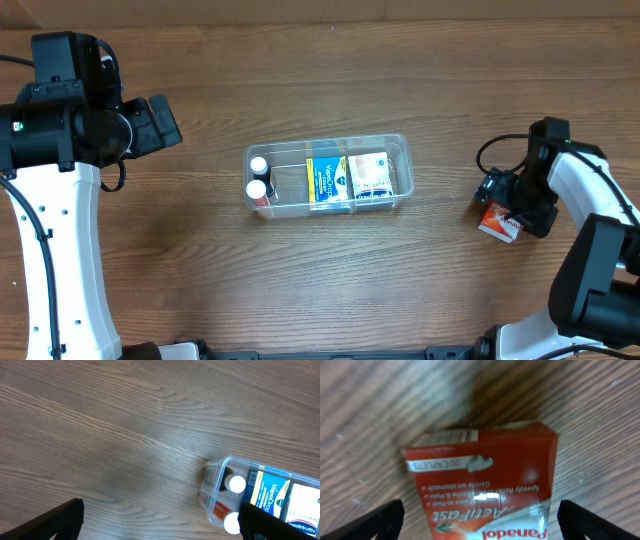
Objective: Pack container
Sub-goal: 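Grasp the red Panadol box with the right gripper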
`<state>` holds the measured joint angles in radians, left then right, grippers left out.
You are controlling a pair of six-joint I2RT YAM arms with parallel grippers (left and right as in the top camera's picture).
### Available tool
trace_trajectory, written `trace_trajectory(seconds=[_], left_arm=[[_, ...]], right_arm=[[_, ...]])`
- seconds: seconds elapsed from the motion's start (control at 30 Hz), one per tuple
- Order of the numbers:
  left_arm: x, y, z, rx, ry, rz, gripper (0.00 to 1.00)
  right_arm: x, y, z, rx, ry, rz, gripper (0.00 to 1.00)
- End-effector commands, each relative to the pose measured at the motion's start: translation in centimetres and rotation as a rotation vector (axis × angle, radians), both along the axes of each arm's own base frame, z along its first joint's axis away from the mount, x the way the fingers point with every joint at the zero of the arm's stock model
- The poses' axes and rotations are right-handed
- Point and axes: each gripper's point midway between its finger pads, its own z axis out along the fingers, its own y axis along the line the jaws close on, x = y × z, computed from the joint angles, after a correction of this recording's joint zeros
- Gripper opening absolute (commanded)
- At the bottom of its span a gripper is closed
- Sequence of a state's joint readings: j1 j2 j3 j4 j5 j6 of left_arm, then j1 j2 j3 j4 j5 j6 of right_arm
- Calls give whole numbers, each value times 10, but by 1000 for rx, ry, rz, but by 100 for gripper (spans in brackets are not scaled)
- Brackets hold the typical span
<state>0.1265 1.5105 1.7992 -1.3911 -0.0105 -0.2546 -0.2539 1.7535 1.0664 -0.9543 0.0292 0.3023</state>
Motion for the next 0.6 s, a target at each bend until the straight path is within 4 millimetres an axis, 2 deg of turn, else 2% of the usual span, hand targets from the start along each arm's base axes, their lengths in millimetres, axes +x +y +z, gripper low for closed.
trace_trajectory(seconds=[0.0,0.1,0.2,0.43,0.5,0.57], left_arm=[[1,0,-4,0,9,-13,100],[1,0,-4,0,9,-13,100],[1,0,-4,0,9,-13,100],[1,0,-4,0,9,-13,100],[1,0,-4,0,9,-13,100],[1,0,-4,0,9,-13,100]], right_arm=[[-5,2,-8,7,3,16,100],[-6,2,-8,7,5,15,98],[-6,2,-8,7,6,15,82],[-5,2,-8,8,1,14,56],[-2,4,-7,19,-7,10,56],[4,10,-2,55,-28,11,61]])
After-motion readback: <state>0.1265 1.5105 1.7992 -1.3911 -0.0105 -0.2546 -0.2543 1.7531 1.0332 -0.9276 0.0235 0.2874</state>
